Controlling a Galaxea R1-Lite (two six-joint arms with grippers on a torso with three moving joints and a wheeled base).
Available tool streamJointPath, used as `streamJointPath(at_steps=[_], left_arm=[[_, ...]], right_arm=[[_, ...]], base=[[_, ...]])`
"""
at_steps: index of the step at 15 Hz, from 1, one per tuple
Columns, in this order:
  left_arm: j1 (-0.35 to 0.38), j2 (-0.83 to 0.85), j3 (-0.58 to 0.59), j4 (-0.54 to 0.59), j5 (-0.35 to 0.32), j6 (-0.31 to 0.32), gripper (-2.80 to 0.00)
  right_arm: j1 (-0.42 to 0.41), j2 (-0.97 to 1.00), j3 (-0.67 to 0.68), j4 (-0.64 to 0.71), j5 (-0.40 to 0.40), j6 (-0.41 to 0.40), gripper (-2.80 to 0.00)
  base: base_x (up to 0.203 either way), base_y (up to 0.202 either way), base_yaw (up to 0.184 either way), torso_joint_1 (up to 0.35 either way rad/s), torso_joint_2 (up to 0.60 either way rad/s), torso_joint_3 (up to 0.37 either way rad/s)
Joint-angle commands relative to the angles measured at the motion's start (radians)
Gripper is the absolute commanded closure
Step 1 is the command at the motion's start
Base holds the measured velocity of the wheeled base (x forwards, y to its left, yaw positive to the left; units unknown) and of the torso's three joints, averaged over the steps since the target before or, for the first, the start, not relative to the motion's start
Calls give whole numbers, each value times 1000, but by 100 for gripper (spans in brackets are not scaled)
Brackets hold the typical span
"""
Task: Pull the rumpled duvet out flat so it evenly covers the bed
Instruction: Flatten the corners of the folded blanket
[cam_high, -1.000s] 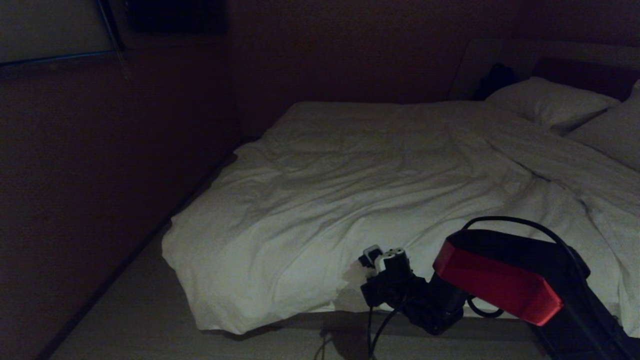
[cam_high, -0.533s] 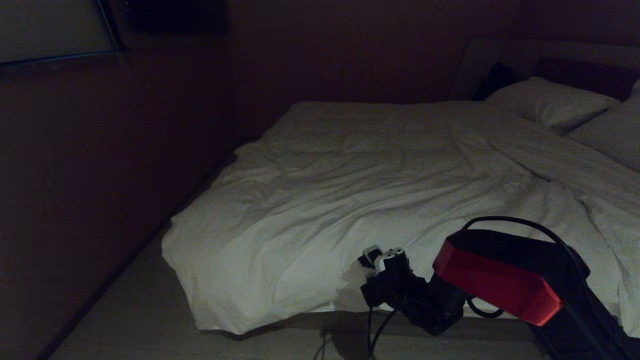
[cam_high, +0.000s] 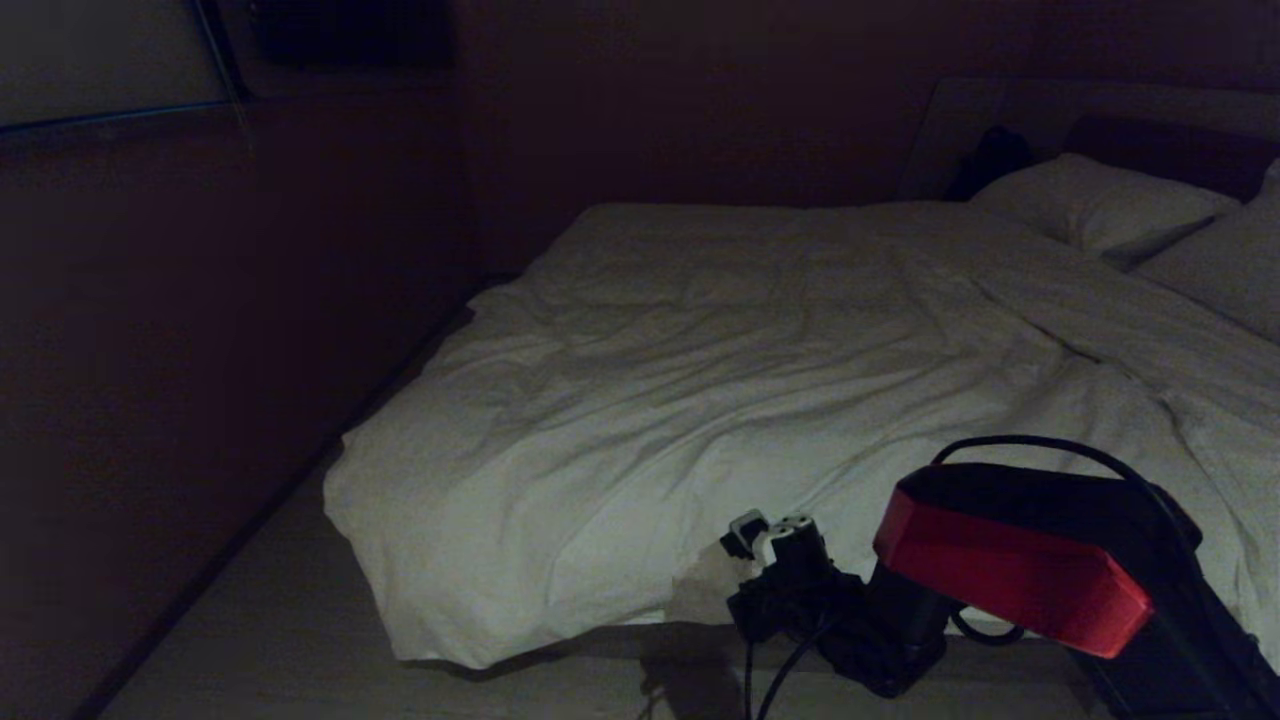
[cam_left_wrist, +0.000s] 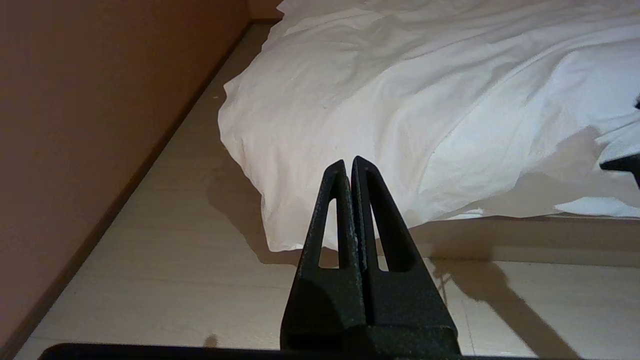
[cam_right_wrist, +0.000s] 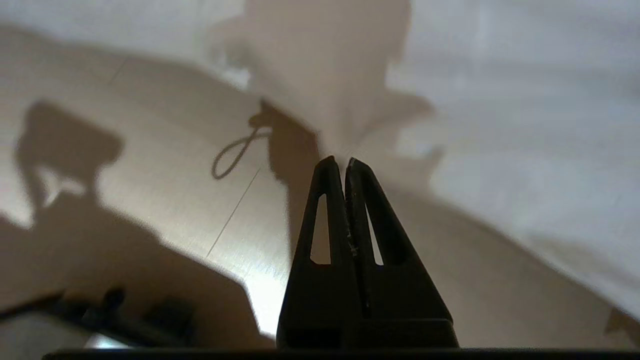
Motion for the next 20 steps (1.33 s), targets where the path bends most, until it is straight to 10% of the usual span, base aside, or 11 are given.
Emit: streamJointPath(at_steps=[1, 10, 11, 20], left_arm=[[0, 0, 0, 1, 1, 1, 0], [0, 0, 0, 1, 1, 0, 0], [0, 0, 0, 0, 1, 0, 0], [0, 0, 0, 1, 1, -1, 0]], right_arm=[[21, -37, 51, -6, 0, 17, 0], [31, -32, -12, 23, -29, 21, 0], [31, -24, -34, 42, -48, 21, -280], [30, 39, -165, 98, -79, -7, -280]], base=[[0, 0, 0, 0, 0, 0], [0, 0, 0, 0, 0, 0], [0, 0, 0, 0, 0, 0], [0, 0, 0, 0, 0, 0]])
